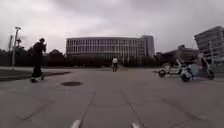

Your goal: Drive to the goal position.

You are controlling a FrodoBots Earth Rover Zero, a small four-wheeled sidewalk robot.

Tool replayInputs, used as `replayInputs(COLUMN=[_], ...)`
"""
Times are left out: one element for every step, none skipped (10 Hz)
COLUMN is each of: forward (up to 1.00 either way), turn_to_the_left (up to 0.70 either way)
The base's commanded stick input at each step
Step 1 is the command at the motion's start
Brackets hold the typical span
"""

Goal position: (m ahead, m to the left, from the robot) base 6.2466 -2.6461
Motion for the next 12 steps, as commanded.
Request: replayInputs(forward=[0.7,0.7,0.7,0.7,0.7,0.7,0.7,0.7,0.7,0.7,0.7,0.7], turn_to_the_left=[0.0,0.0,0.0,0.0,0.0,0.0,0.0,0.0,0.0,0.0,0.0,0.0])
